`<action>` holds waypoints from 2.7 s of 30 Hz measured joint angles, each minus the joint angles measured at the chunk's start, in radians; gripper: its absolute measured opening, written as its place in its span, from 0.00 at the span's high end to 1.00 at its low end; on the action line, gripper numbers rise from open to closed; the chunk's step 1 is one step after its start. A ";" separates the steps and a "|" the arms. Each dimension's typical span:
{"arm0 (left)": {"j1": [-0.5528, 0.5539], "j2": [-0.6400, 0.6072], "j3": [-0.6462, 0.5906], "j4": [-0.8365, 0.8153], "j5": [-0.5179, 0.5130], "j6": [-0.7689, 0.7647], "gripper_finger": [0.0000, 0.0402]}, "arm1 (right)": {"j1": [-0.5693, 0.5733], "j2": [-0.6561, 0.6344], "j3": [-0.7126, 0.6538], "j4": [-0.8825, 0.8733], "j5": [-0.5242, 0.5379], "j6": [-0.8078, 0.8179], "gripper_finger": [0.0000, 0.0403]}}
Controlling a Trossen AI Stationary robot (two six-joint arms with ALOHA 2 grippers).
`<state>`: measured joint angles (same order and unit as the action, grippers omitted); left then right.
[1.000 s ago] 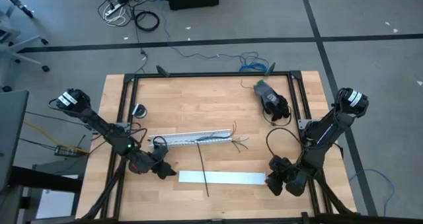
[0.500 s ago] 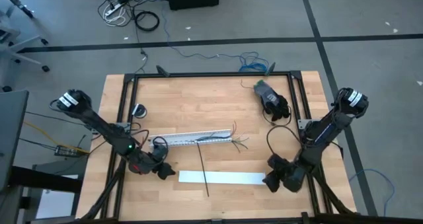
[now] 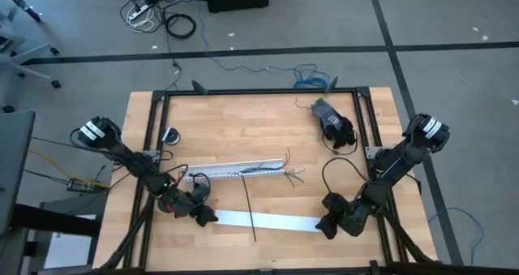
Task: Ziptie cables
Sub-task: Close the lid on the cable duct
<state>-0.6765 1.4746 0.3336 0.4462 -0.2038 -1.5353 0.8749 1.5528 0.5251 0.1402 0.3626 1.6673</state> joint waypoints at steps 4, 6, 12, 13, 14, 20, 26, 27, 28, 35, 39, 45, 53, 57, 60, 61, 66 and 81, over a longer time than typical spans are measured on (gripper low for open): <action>0.000 0.001 0.000 0.011 0.009 0.019 0.56 | 0.001 0.000 -0.002 0.025 0.026 -0.018 0.56; 0.002 0.001 0.007 0.006 0.012 0.028 0.56 | -0.001 0.000 -0.002 0.028 0.027 -0.019 0.56; 0.002 0.002 0.014 0.003 0.014 0.040 0.56 | -0.002 -0.007 -0.002 0.029 0.045 -0.019 0.56; 0.002 0.002 0.014 0.001 0.014 0.040 0.56 | -0.002 -0.008 -0.002 0.028 0.050 -0.019 0.56; 0.002 0.002 0.014 0.000 0.015 0.039 0.56 | -0.002 -0.008 -0.002 0.028 0.054 -0.019 0.56; 0.002 0.003 0.016 -0.002 0.014 0.040 0.56 | -0.004 -0.009 -0.003 0.037 0.064 -0.022 0.56; 0.003 0.003 0.016 -0.003 0.017 0.043 0.56 | -0.005 -0.058 -0.006 0.019 0.087 -0.032 0.56; 0.003 0.003 0.016 -0.003 0.018 0.044 0.56 | -0.005 -0.070 -0.006 0.019 0.089 -0.032 0.56; 0.003 0.003 0.016 -0.004 0.018 0.044 0.56 | -0.005 -0.082 -0.006 0.012 0.089 -0.032 0.56; 0.002 0.003 0.018 -0.015 0.019 0.044 0.56 | -0.004 -0.162 -0.006 -0.056 0.148 -0.047 0.60; 0.001 0.003 0.019 -0.016 0.028 0.066 0.56 | -0.003 -0.211 -0.005 -0.097 0.211 -0.061 0.63; 0.000 0.003 0.019 -0.017 0.034 0.071 0.56 | -0.003 -0.254 -0.004 -0.124 0.300 -0.069 0.68; 0.003 0.004 0.021 -0.003 0.000 0.058 0.56 | -0.012 -0.262 0.008 -0.069 0.424 -0.049 0.75; 0.003 0.004 0.021 0.001 -0.009 0.063 0.56 | -0.026 -0.261 0.002 0.018 0.461 -0.137 0.79; 0.002 0.004 0.020 0.008 -0.010 0.070 0.56 | -0.044 -0.265 0.004 0.119 0.444 -0.243 0.85; 0.002 0.004 0.020 0.008 -0.009 0.071 0.56 | -0.047 -0.265 0.004 0.125 0.436 -0.269 0.88; 0.002 0.004 0.020 0.017 -0.008 0.115 0.56 | -0.050 -0.273 0.002 0.135 0.425 -0.351 0.99; -0.008 -0.024 0.018 0.035 -0.079 0.332 0.56 | 0.105 -0.608 -0.001 -0.457 0.606 -0.147 1.00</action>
<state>-0.6842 1.4502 0.3511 0.4812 -0.2829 -1.2034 0.9802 0.9449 0.5236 -0.3169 0.9689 1.5201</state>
